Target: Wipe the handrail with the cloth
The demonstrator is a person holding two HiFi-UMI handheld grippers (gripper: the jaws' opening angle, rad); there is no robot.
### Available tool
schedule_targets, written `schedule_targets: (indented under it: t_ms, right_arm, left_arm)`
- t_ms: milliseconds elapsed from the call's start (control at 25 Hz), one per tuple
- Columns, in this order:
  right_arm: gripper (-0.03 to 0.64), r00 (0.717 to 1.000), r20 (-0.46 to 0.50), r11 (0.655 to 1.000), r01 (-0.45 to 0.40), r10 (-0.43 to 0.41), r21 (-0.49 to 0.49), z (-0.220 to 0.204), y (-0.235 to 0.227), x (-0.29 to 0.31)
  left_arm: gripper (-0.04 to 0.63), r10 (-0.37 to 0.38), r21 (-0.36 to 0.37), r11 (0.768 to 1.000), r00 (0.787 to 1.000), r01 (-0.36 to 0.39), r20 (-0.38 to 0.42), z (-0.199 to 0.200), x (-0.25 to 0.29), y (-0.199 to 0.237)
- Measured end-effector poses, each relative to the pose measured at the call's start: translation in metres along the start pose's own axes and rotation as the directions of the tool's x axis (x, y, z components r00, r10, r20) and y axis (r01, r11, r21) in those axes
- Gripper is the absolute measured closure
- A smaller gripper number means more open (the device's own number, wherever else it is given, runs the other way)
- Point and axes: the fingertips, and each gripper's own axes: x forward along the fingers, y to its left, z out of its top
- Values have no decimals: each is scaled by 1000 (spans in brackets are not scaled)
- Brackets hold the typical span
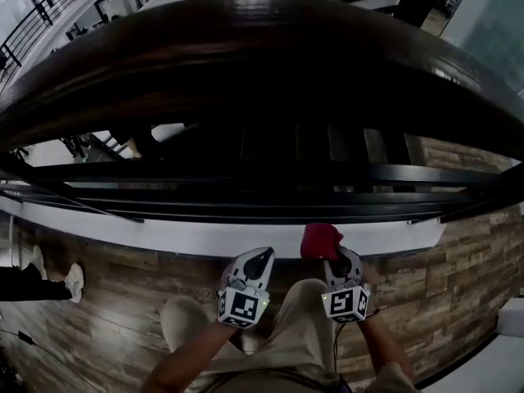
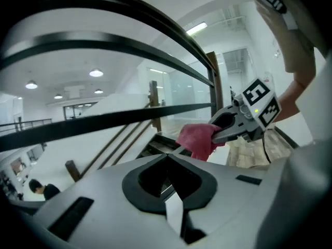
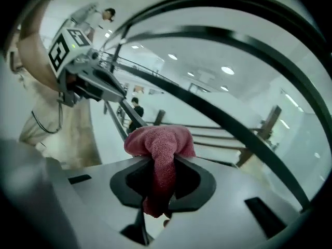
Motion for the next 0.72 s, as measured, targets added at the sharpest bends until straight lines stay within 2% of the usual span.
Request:
schedule_targets:
  t_ms: [120, 200, 280, 360, 480, 640, 720]
  right_arm:
    - [545, 979, 64, 981, -188, 192, -51, 104, 45, -42]
    - [545, 954, 75, 955, -283, 290, -87, 144, 55, -64]
    - [545, 931, 60, 929, -354, 361, -109, 174, 43, -80]
    - [545, 910, 7, 907, -411, 414, -94, 201, 25, -102]
    - [545, 890, -3, 889, -455, 456, -46, 237, -4, -132]
    - [545, 863, -4, 862, -505, 505, -46, 262, -13, -191]
    - [545, 860, -14, 857, -509, 510, -75, 277, -15, -220]
  left_arm:
    - [578, 104, -74, 992, 994, -105, -22, 46, -82, 39]
    - [578, 172, -145, 973, 984, -177, -47, 77, -120, 60]
    - [578, 212, -133, 967, 975, -219, -67, 106, -142, 78]
    - [578, 202, -89, 974, 974, -210, -100, 130, -158, 83]
    - [578, 159, -79, 982, 977, -171, -140, 170, -171, 82]
    - [578, 106, -96, 988, 981, -123, -164, 226, -202, 45]
    - [578, 88, -93, 990, 982, -105, -164, 250, -226, 27]
